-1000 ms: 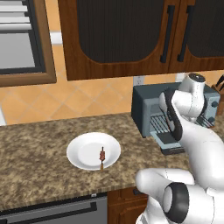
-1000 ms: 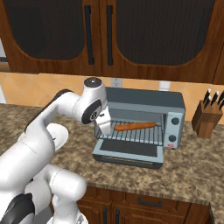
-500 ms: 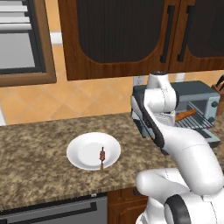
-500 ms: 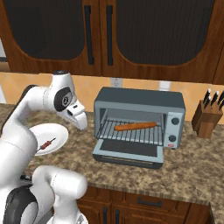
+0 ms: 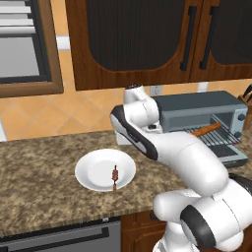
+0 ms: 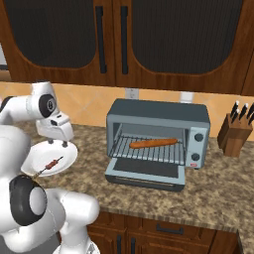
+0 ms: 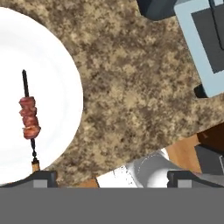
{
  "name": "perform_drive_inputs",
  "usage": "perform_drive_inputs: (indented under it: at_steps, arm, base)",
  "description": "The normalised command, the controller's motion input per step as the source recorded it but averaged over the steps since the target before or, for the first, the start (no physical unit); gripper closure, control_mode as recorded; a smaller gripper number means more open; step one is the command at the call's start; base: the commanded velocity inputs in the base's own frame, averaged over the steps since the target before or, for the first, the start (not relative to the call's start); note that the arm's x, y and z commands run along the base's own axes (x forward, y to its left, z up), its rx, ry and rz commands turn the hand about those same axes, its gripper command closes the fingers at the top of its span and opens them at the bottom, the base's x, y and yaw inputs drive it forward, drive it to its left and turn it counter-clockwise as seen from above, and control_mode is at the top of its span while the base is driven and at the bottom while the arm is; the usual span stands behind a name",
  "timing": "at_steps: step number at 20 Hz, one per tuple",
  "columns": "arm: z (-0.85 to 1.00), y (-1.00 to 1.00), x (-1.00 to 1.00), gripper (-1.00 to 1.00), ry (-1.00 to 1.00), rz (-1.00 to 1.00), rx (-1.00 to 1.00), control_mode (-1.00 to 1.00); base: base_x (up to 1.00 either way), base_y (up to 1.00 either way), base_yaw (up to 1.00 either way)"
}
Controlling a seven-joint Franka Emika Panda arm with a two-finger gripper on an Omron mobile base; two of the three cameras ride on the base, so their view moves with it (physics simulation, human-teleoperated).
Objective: Pick up the kebab skewer and baguette bread, and place them inside the toaster oven. Close the toaster oven door and start by setting the timer.
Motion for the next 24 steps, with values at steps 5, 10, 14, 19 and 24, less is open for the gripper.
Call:
perform_drive_inputs:
  at_steps: [5,10,14,19,24]
  arm:
    - [-0.55,0.5,0.41,-1.0,0.03,0.0,0.0,-1.0]
    - [-0.3,0.09,0.42,-1.0,0.01,0.0,0.01,-1.0]
    - [-0.37,0.25,0.19,-1.0,0.03,0.0,0.01,-1.0]
    - [-0.59,0.28,0.35,-1.0,-0.01,0.0,0.09,-1.0]
    - [-0.41,0.14,0.23,-1.0,0.0,0.01,0.02,-1.0]
  base:
    - [0.0,0.0,0.0]
    - [0.0,0.0,0.0]
    - [0.0,0.0,0.0]
    - [0.0,0.0,0.0]
    - [0.0,0.0,0.0]
